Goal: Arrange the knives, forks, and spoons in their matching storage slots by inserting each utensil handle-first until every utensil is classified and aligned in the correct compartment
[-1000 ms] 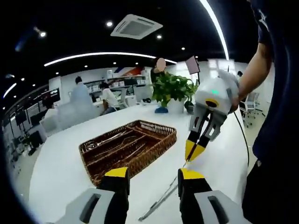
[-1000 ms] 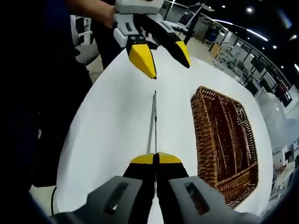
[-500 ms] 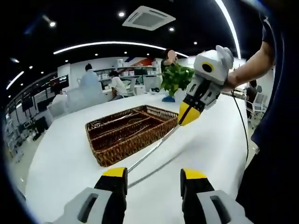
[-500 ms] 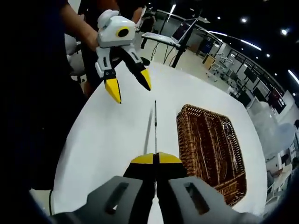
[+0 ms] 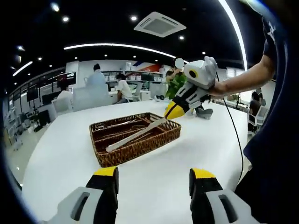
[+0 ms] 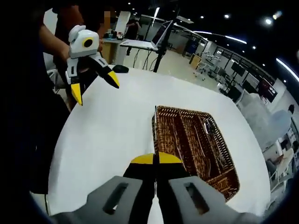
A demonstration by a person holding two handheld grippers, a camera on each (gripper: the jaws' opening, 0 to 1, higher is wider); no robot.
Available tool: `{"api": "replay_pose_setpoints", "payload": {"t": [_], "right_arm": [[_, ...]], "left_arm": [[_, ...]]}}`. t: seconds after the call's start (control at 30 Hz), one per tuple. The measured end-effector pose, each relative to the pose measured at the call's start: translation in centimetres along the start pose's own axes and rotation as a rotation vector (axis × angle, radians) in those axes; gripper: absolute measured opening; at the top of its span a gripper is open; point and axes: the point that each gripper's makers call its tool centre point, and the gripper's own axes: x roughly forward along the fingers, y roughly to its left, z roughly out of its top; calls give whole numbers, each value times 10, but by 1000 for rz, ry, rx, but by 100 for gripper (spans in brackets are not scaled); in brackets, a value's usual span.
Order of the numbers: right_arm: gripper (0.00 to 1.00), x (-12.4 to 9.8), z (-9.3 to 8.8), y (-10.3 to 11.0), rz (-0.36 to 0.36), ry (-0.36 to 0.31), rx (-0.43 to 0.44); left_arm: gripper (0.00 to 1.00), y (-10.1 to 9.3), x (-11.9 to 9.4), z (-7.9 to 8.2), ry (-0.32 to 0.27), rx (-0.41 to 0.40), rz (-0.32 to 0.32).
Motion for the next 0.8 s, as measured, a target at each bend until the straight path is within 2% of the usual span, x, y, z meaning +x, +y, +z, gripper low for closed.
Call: {"api": "replay_pose_setpoints", "payload": {"t": [0.17, 0.37, 0.57, 0.73, 0.8], "right_arm": [[0, 6, -1, -10, 8, 2, 13], [0, 19, -2, -13, 54, 22, -17], [0, 31, -3, -21, 111, 47, -57], [0, 41, -14, -25, 178, 91, -83], [0, 46, -13, -27, 209, 80, -57]], "left_arm": [[61, 3, -6, 1, -21, -14, 30], [61, 6, -11, -5, -4, -20, 53], [63, 14, -16, -5, 3, -31, 76], [64, 18, -16, -5, 15, -25, 82], [64, 21, -17, -5, 14, -32, 89]]}}
